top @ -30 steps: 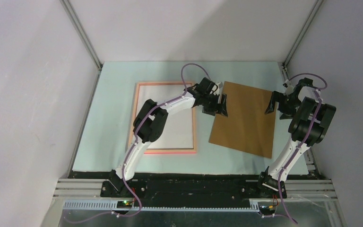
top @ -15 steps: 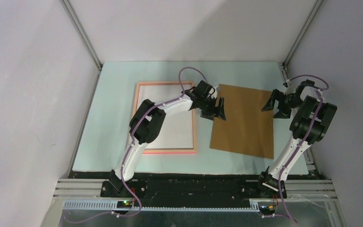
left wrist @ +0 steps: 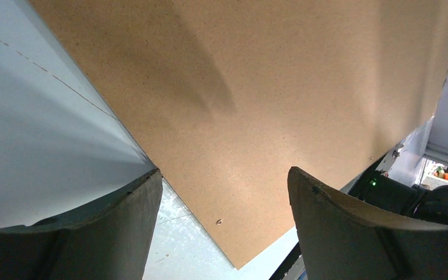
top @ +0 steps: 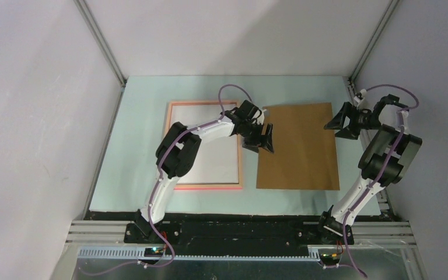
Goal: Put the photo into the frame
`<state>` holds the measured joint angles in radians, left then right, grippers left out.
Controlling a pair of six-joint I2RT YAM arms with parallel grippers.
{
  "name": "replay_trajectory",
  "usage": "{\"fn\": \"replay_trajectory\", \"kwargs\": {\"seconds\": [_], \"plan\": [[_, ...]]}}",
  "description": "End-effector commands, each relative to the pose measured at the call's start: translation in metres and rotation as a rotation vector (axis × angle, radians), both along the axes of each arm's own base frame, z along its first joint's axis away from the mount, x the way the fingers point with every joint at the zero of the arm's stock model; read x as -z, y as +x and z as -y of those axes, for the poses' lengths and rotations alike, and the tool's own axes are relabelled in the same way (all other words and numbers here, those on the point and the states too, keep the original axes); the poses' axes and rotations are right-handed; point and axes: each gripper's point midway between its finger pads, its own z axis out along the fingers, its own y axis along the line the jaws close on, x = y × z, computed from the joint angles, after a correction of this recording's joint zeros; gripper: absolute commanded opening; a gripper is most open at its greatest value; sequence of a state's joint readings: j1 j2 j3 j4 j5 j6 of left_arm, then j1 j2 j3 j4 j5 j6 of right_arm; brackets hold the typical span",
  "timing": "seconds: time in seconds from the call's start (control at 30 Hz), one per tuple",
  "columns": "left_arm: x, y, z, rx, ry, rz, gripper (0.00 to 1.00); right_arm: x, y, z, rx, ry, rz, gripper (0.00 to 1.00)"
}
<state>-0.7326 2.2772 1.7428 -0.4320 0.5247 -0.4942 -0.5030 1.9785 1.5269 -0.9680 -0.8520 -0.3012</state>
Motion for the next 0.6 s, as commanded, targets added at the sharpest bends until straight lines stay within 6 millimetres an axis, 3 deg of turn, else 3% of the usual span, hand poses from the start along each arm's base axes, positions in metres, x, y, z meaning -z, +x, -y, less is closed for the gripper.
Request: {"fn": "replay_trajectory", "kwargs": {"seconds": [0.0, 0.27, 0.4, 0.57], "plan": [[-0.019, -0.011, 0.021, 0.113, -0.093, 0.053, 0.84, -0.087, -0.028, -0.061, -0.075, 0.290, 0.052, 0.87], [-0.037, -0.012, 0.028, 0.171, -0.152, 0.087, 0.84, -0.141, -0.050, -0.086, -0.143, 0.355, 0.166, 0.84], [-0.052, -0.018, 0.034, 0.221, -0.214, 0.080, 0.84, -0.173, -0.062, -0.113, -0.234, 0.413, 0.243, 0.82], [-0.064, -0.022, 0.035, 0.239, -0.248, 0.081, 0.84, -0.189, -0.069, -0.138, -0.329, 0.409, 0.283, 0.84]]}}
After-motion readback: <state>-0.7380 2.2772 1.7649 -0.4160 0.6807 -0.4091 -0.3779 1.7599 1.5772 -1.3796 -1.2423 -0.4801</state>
